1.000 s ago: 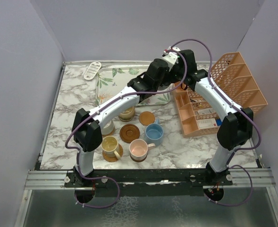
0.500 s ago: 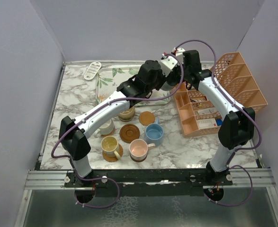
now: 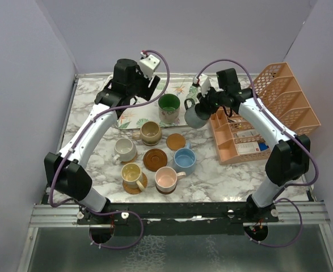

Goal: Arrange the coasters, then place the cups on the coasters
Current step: Place the cup on the coaster.

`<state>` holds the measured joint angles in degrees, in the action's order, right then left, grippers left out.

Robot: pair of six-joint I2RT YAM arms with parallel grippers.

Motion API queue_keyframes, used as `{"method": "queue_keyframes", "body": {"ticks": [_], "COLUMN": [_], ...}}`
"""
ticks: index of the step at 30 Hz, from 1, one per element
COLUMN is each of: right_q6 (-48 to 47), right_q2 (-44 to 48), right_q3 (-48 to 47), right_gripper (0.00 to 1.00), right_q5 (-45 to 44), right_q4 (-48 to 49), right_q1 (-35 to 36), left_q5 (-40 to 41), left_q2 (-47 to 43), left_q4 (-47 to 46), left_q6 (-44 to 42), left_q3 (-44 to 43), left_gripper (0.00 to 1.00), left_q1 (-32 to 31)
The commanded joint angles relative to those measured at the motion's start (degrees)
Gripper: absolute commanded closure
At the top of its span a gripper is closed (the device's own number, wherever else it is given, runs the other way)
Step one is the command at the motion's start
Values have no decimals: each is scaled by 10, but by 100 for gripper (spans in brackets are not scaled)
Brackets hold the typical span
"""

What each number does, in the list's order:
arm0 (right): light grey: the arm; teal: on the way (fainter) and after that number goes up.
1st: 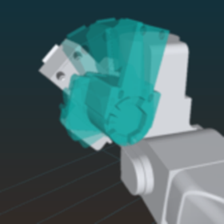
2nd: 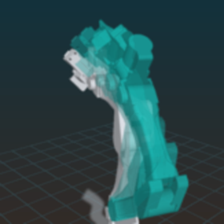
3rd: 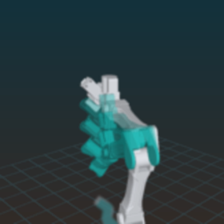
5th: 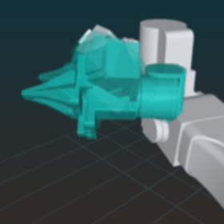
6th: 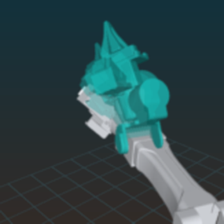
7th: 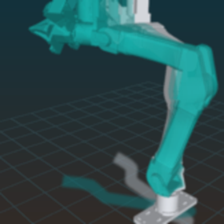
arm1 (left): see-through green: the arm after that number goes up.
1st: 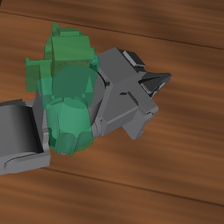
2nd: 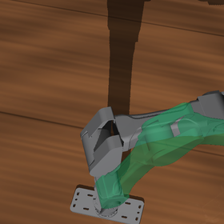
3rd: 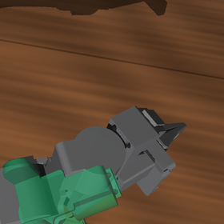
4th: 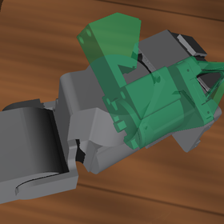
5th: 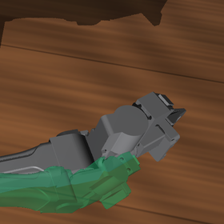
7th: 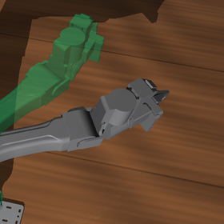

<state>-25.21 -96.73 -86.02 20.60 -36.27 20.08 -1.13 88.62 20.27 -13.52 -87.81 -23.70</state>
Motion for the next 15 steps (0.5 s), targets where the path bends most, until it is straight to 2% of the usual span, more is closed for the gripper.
{"method": "queue_keyframes", "body": {"ticks": [1, 6, 15], "right_q6": [-105, -153, -227], "right_q2": [1, -15, -51], "right_q3": [-39, -39, -47], "right_gripper": [99, 99, 99], "right_q5": [69, 74, 63], "right_q4": [-55, -55, -57], "right_q1": [20, 41, 87], "left_q5": [-61, -89, -130], "left_q2": [-22, -21, -27], "left_q4": [22, 18, 11], "left_q6": [10, 39, 62], "left_q3": [-28, -29, -23], "left_gripper": [24, 14, 9], "left_q1": [24, 69, 119]}}
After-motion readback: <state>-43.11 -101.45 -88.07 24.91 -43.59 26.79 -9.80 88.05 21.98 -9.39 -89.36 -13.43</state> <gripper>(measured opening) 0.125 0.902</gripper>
